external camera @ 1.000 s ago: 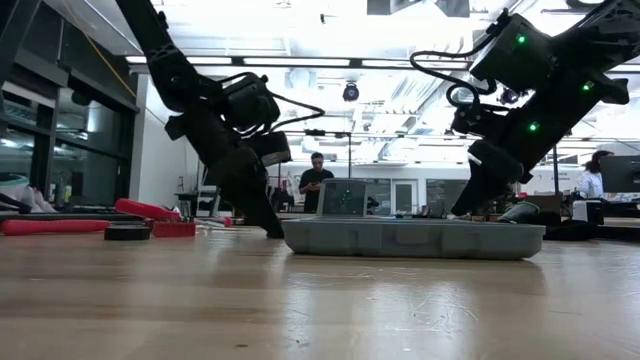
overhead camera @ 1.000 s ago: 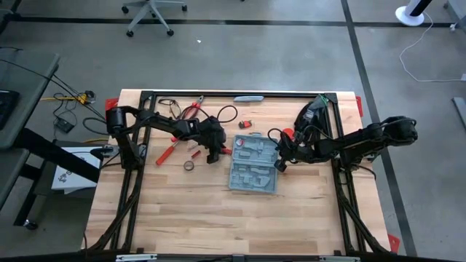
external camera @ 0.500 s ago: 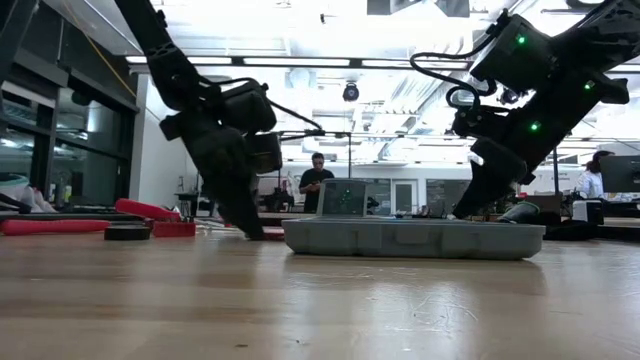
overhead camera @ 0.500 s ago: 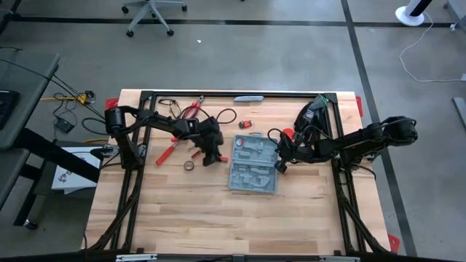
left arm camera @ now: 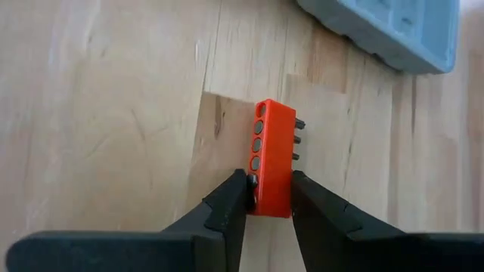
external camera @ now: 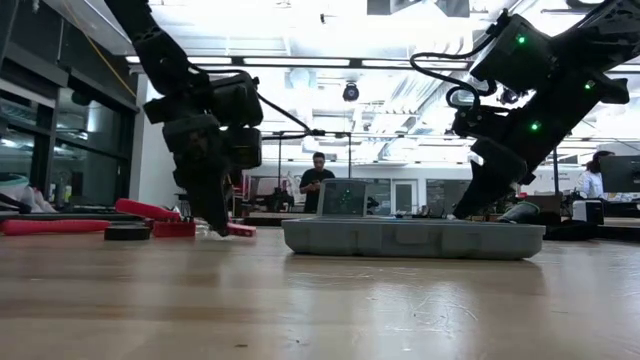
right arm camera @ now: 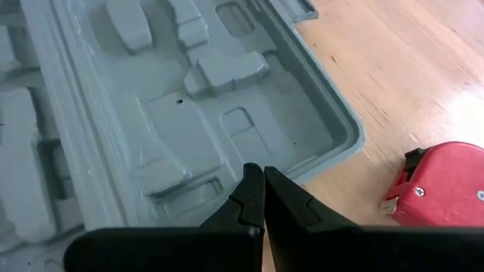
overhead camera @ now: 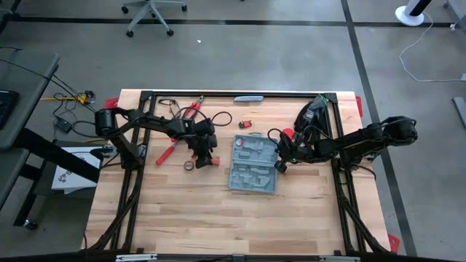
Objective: Prefit tool cases
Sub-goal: Put the right orange multi-bit set into the gray tool case
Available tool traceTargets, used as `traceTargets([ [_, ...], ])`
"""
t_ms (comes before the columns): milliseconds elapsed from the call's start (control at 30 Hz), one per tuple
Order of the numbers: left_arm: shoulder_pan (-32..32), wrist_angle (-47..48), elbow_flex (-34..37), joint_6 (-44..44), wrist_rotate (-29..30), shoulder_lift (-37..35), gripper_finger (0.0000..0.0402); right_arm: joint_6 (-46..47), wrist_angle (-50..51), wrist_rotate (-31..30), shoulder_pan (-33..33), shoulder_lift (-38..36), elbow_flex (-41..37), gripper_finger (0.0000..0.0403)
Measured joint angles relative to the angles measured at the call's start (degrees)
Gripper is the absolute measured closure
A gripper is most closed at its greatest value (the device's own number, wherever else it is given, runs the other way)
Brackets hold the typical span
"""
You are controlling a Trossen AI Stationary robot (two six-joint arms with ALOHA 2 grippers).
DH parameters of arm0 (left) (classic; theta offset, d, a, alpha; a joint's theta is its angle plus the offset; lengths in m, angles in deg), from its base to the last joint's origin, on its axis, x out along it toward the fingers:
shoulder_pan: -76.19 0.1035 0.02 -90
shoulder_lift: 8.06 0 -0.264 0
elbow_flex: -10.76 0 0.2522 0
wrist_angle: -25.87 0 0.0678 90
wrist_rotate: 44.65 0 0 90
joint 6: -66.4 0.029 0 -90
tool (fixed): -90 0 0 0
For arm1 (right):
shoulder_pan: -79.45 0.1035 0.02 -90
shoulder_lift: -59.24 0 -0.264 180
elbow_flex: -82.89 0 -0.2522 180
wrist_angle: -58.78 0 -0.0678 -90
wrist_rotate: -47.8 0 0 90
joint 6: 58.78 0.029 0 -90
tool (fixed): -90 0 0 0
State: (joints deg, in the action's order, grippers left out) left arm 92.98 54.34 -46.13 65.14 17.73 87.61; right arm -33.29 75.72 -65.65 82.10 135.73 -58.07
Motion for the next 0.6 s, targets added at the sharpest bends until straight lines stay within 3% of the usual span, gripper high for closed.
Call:
traceTargets([
  [600, 0.8, 1.9, -0.2, -1.2, 4.2, -0.5, 0.0309, 0.2, -0.5, 1.9, 0.0, 0.0, 0.0, 0.0402],
])
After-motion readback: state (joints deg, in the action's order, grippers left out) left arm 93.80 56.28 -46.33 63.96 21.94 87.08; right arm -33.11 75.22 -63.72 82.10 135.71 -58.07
